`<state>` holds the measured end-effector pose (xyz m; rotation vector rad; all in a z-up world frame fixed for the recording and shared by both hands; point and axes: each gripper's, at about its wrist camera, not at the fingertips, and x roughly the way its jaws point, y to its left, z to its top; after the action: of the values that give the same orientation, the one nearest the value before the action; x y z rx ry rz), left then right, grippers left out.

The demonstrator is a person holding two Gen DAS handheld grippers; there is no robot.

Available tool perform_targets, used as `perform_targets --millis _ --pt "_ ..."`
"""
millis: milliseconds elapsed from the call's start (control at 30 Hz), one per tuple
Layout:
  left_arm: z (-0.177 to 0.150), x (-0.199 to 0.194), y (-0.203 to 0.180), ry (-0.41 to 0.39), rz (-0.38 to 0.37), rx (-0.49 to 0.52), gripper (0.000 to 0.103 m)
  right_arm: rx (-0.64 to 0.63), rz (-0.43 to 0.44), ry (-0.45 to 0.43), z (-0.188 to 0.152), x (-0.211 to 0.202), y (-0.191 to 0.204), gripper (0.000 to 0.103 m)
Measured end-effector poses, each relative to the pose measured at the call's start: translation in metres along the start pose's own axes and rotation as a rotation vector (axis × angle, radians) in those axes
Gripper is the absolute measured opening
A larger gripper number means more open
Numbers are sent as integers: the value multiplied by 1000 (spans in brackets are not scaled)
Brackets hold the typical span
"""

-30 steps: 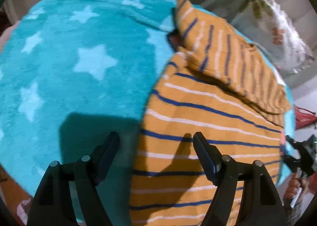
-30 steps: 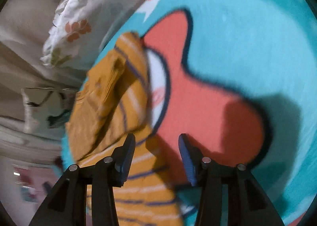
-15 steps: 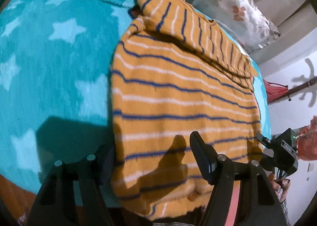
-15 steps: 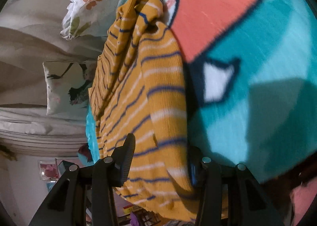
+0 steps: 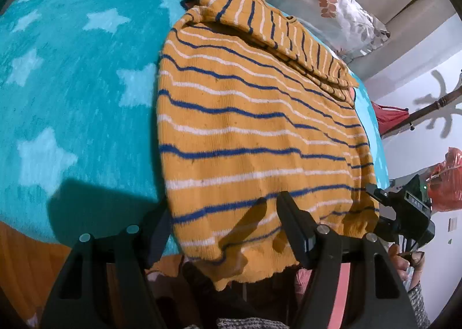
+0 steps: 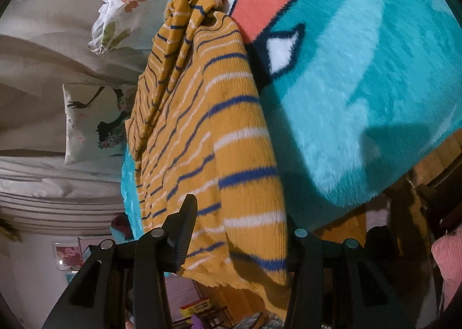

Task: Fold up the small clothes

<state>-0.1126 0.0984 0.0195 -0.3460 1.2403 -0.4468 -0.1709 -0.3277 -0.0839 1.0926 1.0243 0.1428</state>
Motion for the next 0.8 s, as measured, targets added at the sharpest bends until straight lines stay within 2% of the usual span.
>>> perform_targets --millis 467,800 --pt "-27 -6 -2 -42 -31 -6 70 12 -69 60 -27 8 -13 51" --pt "-57 30 19 96 -135 -150 70 -17 -85 63 -34 9 -6 51"
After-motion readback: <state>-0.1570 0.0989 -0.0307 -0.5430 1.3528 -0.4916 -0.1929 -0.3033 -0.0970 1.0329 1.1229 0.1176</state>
